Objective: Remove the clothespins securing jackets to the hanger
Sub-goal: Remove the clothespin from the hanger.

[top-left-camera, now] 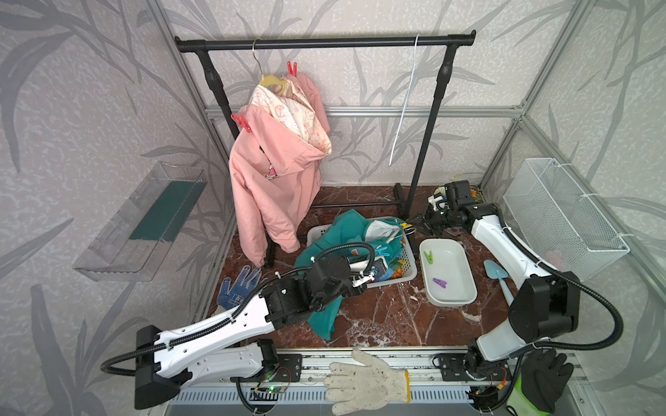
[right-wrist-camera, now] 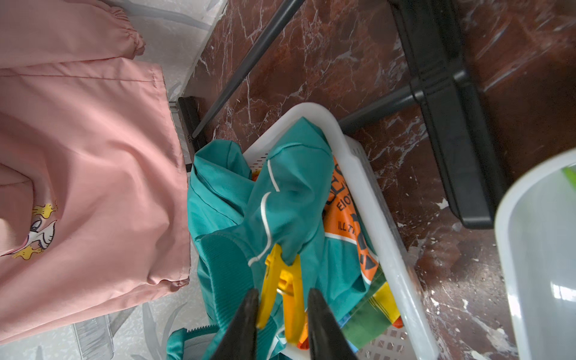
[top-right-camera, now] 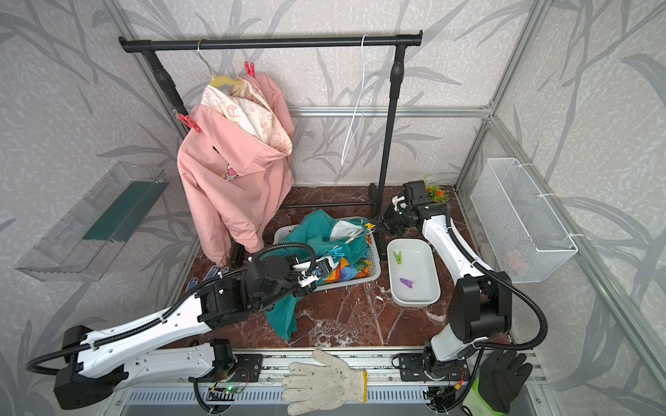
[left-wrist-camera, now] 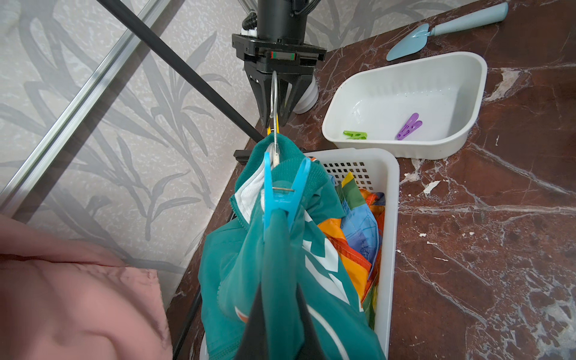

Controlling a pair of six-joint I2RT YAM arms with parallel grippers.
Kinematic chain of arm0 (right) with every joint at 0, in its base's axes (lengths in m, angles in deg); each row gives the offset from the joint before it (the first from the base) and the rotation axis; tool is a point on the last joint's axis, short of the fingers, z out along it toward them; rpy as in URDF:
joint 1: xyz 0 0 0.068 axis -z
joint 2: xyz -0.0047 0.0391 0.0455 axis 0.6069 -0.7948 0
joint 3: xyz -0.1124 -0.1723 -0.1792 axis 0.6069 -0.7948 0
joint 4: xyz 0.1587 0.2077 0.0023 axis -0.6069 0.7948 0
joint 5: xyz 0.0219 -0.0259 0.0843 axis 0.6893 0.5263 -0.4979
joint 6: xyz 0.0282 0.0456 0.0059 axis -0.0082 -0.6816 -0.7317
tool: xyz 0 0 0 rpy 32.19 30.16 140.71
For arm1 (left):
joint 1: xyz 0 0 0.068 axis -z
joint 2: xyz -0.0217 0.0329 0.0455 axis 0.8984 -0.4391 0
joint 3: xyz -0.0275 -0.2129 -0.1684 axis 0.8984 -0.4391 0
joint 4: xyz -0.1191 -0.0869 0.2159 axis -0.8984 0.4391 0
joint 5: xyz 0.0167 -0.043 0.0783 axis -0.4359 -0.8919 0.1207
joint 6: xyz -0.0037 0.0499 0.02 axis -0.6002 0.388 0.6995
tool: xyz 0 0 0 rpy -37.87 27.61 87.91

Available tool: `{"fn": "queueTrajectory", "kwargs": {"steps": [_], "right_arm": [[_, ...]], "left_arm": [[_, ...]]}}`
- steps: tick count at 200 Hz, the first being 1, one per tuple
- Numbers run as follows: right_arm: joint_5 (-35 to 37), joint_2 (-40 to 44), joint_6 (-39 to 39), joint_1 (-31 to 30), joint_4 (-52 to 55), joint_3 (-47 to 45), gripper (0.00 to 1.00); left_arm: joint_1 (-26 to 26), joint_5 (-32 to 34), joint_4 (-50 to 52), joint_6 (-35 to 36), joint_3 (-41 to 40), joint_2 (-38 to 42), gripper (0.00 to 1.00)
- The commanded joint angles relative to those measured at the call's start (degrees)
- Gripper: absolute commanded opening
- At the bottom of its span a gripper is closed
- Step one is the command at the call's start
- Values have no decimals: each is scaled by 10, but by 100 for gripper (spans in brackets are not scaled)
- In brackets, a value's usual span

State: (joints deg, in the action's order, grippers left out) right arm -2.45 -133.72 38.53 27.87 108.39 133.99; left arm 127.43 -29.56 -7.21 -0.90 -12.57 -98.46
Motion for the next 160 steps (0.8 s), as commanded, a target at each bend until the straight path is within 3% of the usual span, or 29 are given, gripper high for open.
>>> {"fn": "queueTrajectory", "kwargs": {"steps": [1, 51, 94, 160], "right_arm": [[6, -6, 6, -3, 7, 9, 24], [10, -4, 10, -3, 8, 7, 16], [16, 6, 21, -2, 12, 7, 0], [18, 40, 21, 22, -1, -4, 0]], "left_arm": [[6, 9, -12, 16, 16, 0, 0], [12, 21, -13, 19, 14, -2, 0], [12, 35, -15, 24, 10, -3, 0], [13, 47, -13, 26, 5, -5, 0]]}}
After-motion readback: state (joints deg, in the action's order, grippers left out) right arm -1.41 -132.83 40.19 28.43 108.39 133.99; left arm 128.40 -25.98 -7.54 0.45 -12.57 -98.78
